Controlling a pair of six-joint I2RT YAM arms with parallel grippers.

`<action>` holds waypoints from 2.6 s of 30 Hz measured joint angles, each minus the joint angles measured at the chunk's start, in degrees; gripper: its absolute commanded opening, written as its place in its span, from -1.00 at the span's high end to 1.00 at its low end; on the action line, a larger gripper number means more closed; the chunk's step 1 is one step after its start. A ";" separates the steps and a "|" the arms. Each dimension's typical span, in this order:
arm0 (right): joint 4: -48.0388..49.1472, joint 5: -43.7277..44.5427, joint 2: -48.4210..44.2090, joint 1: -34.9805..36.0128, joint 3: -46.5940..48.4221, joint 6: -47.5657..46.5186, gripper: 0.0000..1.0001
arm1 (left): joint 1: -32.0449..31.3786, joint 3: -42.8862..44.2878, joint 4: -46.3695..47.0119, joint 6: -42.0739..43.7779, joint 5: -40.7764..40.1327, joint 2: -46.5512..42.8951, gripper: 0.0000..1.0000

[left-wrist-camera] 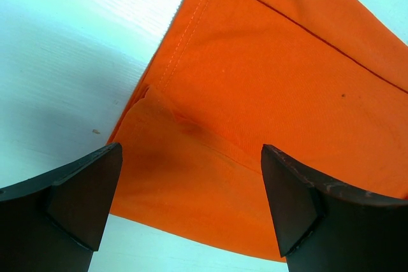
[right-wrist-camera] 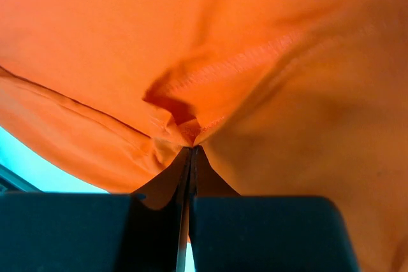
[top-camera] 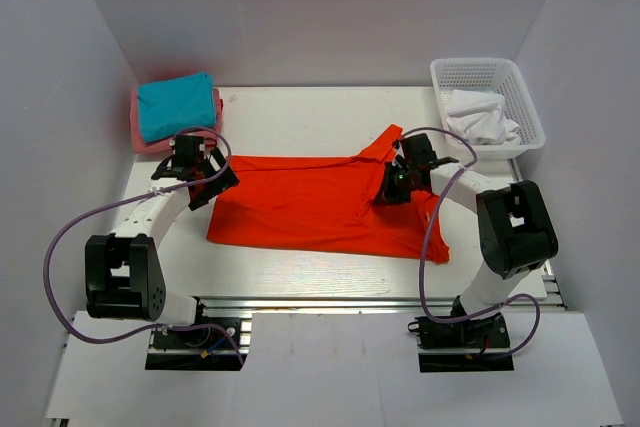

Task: Fold and stack the t-shirts
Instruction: Fold the flattened tshirt in 1/3 of the way, then grap the side of the flattened tshirt furthest away from the robot with both arms

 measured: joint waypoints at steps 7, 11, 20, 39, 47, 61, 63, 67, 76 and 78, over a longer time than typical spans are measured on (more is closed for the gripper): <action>2.67 -0.94 2.21 0.72 3.67 -0.44 1.00 | 0.00 0.61 0.57 0.39 0.04 0.72 -0.99; 3.45 -0.37 4.63 1.44 7.78 -1.64 1.00 | 0.00 0.81 0.79 0.42 0.07 1.40 -0.99; 2.49 0.17 15.65 4.13 18.40 -6.16 -0.62 | 0.00 0.87 0.74 0.90 0.09 1.66 -0.99; -2.75 8.44 -8.57 4.87 3.34 -7.48 -0.81 | -0.07 -0.81 5.68 2.47 6.99 2.08 -0.99; -8.66 10.80 -18.99 1.53 -14.21 -3.30 -0.81 | -0.70 -10.99 10.99 1.42 14.12 2.45 -0.99; -7.39 15.58 -29.99 -5.51 -25.20 6.05 -0.81 | -1.20 -12.68 10.80 -2.67 8.63 1.27 -0.99; -8.85 15.15 -31.12 -5.84 -25.22 4.96 -0.81 | -1.20 -12.68 9.46 -2.64 8.02 0.55 -0.99; -11.56 13.40 -34.10 -5.81 -22.95 0.52 -0.81 | -1.07 -12.70 6.99 -2.08 6.16 -3.10 -0.99; -3.85 11.50 -31.10 -5.81 -8.50 -5.07 -0.81 | -1.01 -1.51 9.20 0.00 1.68 -1.95 -0.99; -1.84 10.97 -28.22 -5.84 -7.10 -5.05 -0.81 | -0.81 1.88 9.68 0.59 0.61 2.47 -0.96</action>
